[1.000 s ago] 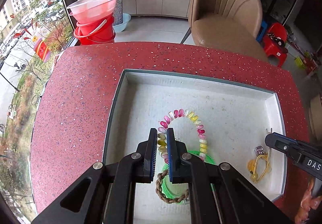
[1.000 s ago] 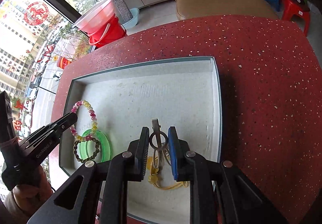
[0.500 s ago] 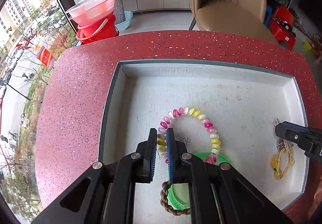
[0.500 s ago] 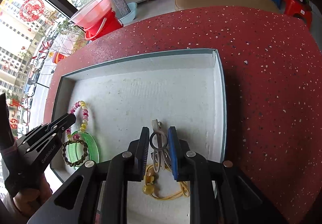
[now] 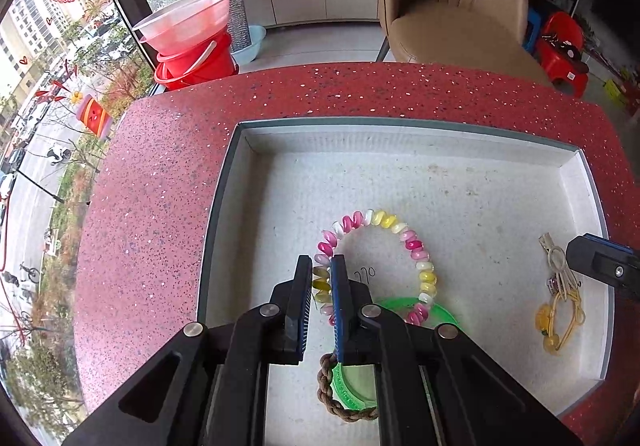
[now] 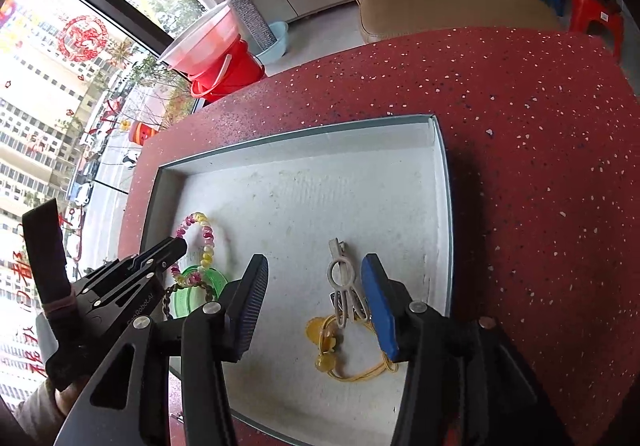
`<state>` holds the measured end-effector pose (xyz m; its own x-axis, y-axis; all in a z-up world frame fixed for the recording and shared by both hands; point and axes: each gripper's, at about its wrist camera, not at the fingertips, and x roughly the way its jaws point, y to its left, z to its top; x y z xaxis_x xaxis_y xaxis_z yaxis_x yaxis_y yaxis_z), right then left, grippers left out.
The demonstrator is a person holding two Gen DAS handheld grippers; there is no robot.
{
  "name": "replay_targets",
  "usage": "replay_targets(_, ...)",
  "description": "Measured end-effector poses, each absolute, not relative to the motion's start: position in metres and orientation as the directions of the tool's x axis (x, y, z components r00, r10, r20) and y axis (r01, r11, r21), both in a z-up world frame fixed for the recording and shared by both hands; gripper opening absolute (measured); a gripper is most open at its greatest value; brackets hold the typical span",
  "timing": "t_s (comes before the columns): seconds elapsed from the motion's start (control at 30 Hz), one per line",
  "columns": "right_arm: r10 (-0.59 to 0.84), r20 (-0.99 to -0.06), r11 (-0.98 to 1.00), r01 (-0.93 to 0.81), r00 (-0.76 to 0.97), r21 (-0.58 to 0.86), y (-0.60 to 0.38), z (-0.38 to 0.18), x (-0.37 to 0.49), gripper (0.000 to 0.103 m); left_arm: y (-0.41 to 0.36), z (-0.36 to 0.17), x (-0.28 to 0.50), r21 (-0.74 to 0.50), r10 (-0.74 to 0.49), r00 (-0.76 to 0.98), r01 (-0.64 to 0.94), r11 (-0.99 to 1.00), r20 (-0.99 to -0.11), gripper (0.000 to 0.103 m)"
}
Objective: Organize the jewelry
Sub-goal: 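Carry beaded bracelet and white clip into the grey tray and open both grippers, then withdraw both grippers from the tray back to the remaining jewelry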
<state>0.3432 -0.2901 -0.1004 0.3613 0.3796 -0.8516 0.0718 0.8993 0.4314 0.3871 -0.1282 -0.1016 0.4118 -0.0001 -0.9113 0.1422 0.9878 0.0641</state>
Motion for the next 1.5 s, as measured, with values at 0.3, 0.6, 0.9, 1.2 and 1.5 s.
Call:
replay_targets(0.3,0.396,-0.842,0.888,0.082,0.366,0.453,-0.288,-0.096,0.335,0.053,-0.131,-0.088,0.379,0.065,-0.012,0.451,0.153,0.986,-0.893,0.103)
replay_targets(0.6,0.413,-0.832,0.88,0.074,0.372,0.47,-0.287,-0.088,0.319,0.075,-0.127,-0.064,0.361,0.045,-0.026,0.511,0.126,0.991,-0.859,0.103)
replay_targets(0.9,0.463,-0.792,0.855,0.034,0.399,0.517,-0.275,-0.072,0.279,0.088,-0.095,-0.048,0.308,-0.001,-0.046,0.509,0.088,0.996,-0.859,0.103)
replay_targets(1.2,0.432,-0.774,0.862,0.041,0.463,0.506,-0.265,-0.063,0.241,0.103,-0.057,-0.043,0.25,0.042,0.039,0.495,-0.005,0.999,-0.868,0.103)
replay_targets(1.5,0.435,-0.786,0.875,0.0,0.439,0.485,-0.248,-0.046,0.218,0.103,-0.038,-0.047,0.212,0.061,0.058,0.45,-0.008,0.998,-0.891,0.103)
